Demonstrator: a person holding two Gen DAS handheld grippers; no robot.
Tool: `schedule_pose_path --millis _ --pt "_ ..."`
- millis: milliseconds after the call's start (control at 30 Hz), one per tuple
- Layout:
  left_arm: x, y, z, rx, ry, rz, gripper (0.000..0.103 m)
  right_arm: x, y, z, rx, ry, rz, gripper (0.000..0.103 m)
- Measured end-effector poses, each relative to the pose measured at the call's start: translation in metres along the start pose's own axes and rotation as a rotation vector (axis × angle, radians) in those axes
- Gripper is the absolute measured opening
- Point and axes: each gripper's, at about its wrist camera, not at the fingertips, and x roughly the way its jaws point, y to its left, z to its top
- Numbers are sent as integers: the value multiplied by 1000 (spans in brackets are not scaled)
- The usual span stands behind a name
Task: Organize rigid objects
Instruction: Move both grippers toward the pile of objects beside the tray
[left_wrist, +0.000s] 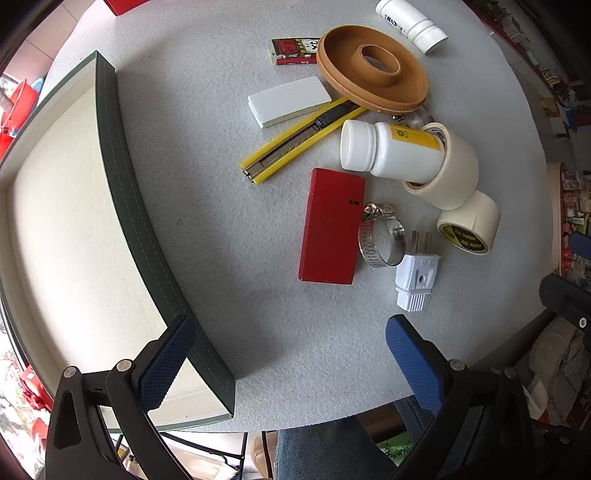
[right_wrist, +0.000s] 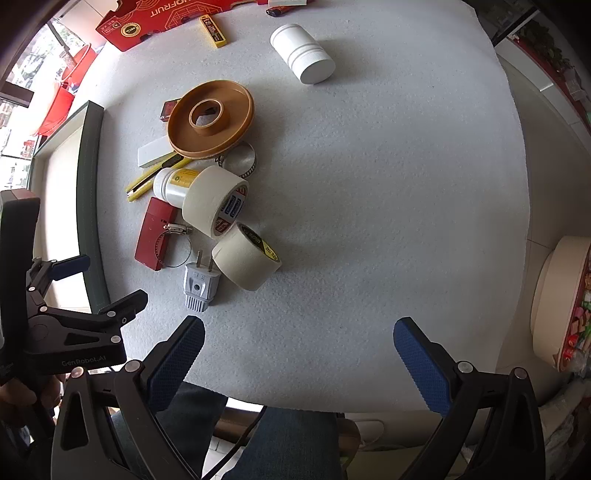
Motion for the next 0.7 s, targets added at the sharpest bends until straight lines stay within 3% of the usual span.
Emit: schedule_pose_path --millis 200,267,400,500,700 --pt "0 29 -11 -5 21 -23 103 3 4 0 -13 10 -1 103" --pt "7 38 -9 -28 37 25 103 3 4 0 -16 9 -1 103" --pt "11 53 -9 -35 27 50 103 2 3 0 -11 10 -2 103" --pt "13 45 -5 -19 55 122 103 4 0 -2 0 16 -3 103" --pt "23 37 6 50 41 150 103 7 -6 -9 9 29 -12 103"
